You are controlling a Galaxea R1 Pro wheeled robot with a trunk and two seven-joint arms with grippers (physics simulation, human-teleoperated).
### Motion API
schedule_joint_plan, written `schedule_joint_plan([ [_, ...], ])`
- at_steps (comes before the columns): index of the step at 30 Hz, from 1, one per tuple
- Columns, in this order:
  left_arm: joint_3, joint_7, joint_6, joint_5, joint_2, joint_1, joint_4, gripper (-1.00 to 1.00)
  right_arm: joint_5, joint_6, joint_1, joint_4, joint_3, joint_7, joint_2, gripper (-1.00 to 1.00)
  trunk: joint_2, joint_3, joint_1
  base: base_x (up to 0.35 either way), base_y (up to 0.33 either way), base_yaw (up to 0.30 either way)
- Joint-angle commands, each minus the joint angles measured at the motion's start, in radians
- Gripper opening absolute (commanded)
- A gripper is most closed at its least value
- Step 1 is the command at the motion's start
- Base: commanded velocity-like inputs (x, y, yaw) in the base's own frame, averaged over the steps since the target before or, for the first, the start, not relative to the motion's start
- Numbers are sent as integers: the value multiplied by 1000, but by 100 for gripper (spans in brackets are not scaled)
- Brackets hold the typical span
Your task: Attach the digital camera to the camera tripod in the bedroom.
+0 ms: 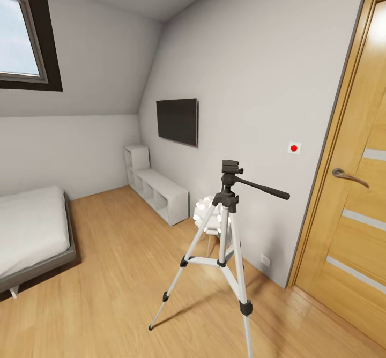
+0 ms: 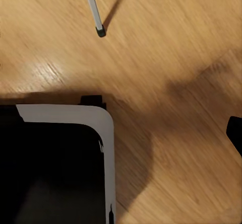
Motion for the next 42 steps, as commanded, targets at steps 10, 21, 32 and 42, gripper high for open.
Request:
schedule_joint_plan([
  [10, -9, 2, -2, 7, 1, -1, -1, -100, 11, -7, -1, 3, -9, 10, -1, 100, -1, -1, 0, 0, 0, 0],
  [21, -9, 4, -1, 6, -3, 0, 0, -100, 9, -7, -1, 3, -9, 13, -1, 100, -1, -1, 0, 0, 0, 0],
  [32, -9, 4, 0, 7, -3, -1, 0, -100, 7, -9, -1, 3, -9, 5, -1, 100, -1, -1, 0, 0, 0, 0],
  [42, -9, 4, -1, 7, -2, -1, 0, -100, 2, -5, -1, 3, -11, -3, 2, 100, -1, -1, 0, 0, 0, -144],
])
